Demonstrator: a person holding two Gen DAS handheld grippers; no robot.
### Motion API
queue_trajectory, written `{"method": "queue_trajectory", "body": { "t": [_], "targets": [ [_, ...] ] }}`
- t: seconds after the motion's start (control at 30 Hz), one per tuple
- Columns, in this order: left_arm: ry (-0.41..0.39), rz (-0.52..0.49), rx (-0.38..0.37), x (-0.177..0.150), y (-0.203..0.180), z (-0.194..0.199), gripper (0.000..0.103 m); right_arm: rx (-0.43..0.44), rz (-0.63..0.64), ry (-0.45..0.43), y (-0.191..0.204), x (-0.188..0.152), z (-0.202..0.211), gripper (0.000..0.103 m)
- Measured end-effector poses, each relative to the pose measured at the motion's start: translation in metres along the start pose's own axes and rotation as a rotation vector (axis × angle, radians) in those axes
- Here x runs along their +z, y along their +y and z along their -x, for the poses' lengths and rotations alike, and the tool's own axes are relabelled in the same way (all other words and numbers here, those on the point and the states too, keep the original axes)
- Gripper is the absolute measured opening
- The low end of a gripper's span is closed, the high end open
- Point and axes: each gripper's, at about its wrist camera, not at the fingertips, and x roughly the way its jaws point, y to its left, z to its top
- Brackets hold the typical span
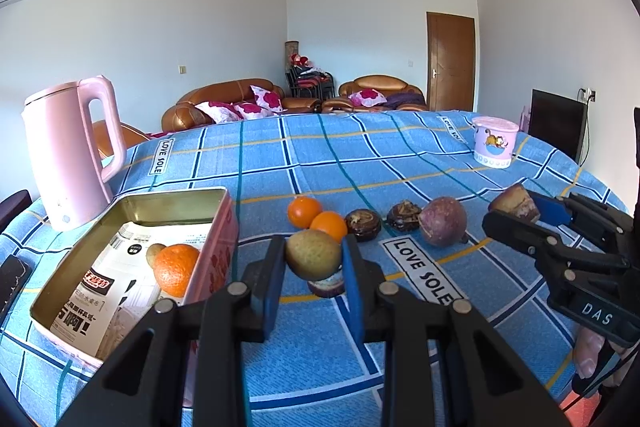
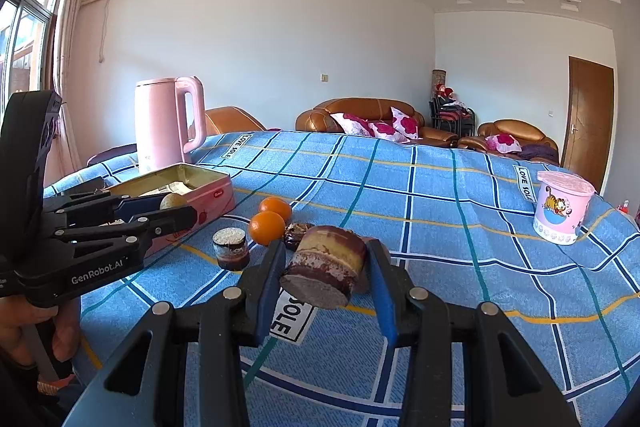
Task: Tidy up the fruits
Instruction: 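Lift the cake roll with the right tool while the left tool lifts the kiwi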
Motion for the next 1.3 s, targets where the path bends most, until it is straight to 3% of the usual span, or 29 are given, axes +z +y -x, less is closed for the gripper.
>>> {"method": "queue_trajectory", "body": {
  "t": [1.3],
  "targets": [
    [-0.129,0.016,-0.009,-0.001,0.003,0.021,0.029,0.009,0.023,-0.092,0.003,-0.003,0.016,0.043]
  ]
}}
